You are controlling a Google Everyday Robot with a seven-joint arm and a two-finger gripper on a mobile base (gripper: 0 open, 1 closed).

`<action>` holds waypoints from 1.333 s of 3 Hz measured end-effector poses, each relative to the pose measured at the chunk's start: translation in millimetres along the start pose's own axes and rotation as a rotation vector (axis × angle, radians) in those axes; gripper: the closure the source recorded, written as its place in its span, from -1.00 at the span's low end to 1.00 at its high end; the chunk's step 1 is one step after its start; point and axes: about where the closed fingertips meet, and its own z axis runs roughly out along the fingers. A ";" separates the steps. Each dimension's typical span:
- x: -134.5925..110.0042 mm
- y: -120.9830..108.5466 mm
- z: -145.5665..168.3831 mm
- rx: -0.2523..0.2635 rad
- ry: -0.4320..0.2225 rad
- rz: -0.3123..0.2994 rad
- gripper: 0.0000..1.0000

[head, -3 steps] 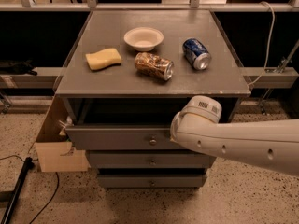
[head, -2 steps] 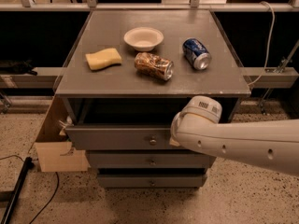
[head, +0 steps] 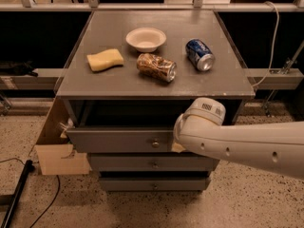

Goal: Open top drawer

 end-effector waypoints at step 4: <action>12.0 28.9 -14.8 -0.033 -0.035 0.089 1.00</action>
Offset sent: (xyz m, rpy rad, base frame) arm -0.1528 -0.0687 -0.0653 0.1521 0.1379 -0.1873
